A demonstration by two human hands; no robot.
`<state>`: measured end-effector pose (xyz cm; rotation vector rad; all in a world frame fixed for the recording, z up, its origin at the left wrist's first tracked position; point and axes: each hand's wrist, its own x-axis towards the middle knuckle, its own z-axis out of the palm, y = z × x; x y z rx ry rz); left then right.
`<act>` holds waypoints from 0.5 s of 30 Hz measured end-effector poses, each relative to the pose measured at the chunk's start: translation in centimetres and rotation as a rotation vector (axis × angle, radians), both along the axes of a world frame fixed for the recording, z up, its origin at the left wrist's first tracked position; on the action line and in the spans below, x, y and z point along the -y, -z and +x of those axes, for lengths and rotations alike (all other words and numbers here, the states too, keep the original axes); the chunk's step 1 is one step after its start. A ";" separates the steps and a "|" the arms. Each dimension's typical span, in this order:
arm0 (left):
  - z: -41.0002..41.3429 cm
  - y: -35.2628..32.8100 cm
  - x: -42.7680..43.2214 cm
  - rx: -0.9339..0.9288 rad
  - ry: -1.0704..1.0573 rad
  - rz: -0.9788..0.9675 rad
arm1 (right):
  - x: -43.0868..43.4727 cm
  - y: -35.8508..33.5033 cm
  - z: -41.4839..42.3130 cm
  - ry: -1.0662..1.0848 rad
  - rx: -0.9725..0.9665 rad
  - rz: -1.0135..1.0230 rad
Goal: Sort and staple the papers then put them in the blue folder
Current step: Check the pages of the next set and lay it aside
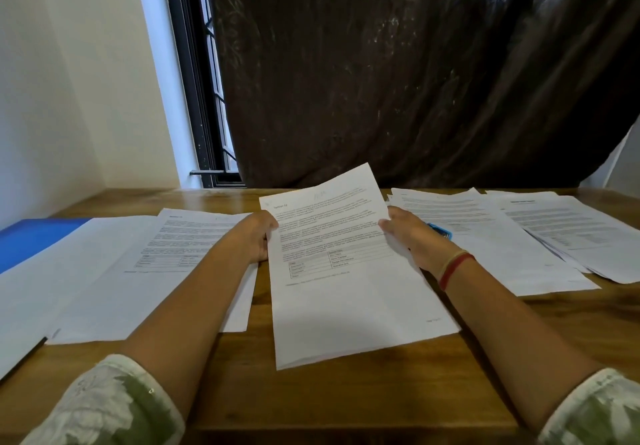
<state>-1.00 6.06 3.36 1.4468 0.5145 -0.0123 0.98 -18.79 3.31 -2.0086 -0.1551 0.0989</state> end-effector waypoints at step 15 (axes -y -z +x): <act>0.3 1.1 2.9 0.132 -0.108 0.077 | 0.0 -0.8 -0.5 0.128 -0.141 0.036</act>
